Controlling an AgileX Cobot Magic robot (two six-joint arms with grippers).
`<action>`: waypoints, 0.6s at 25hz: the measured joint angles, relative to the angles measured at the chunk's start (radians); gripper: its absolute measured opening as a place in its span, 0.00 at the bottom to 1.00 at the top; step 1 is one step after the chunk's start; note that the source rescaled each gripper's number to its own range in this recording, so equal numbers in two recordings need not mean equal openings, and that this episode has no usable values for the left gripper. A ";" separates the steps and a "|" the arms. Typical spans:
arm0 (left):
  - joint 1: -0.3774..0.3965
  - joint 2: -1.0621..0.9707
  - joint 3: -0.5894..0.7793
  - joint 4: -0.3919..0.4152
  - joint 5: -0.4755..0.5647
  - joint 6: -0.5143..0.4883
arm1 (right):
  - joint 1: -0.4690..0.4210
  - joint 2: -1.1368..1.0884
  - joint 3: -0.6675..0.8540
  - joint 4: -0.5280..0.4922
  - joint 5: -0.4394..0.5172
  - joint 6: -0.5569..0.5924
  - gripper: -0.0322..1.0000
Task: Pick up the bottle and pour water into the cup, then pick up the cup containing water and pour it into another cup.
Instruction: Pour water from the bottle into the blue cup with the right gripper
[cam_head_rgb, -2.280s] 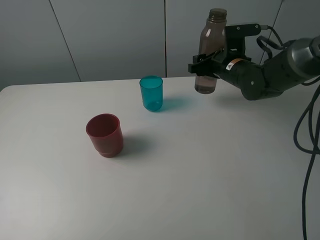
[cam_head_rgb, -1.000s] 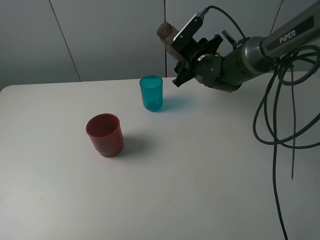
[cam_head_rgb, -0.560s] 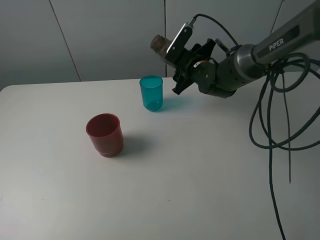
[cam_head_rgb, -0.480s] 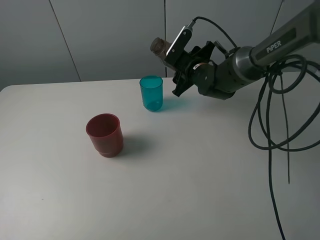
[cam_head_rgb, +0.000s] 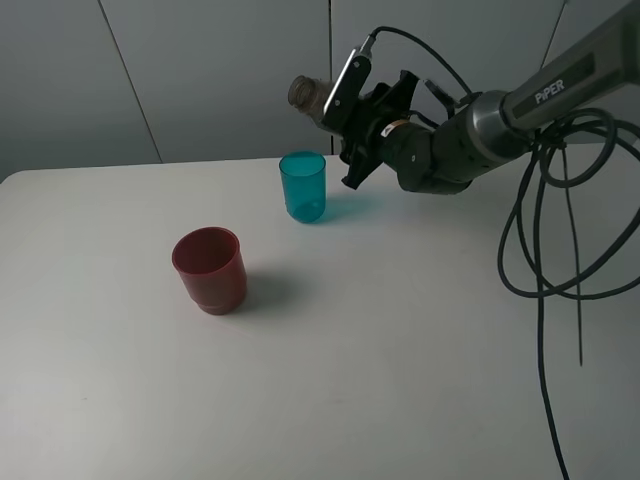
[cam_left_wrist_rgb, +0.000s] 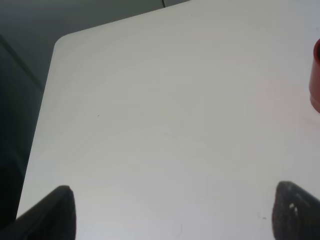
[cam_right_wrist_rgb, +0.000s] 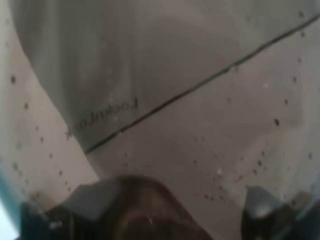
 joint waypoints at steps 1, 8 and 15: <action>0.000 0.000 0.000 0.000 0.000 0.000 | -0.005 0.000 0.000 -0.010 0.000 -0.003 0.08; 0.000 0.000 0.000 0.000 0.000 0.000 | -0.034 0.000 -0.003 -0.014 -0.001 -0.107 0.08; 0.000 0.000 0.000 0.000 0.000 0.000 | -0.036 0.000 -0.003 0.049 -0.001 -0.283 0.08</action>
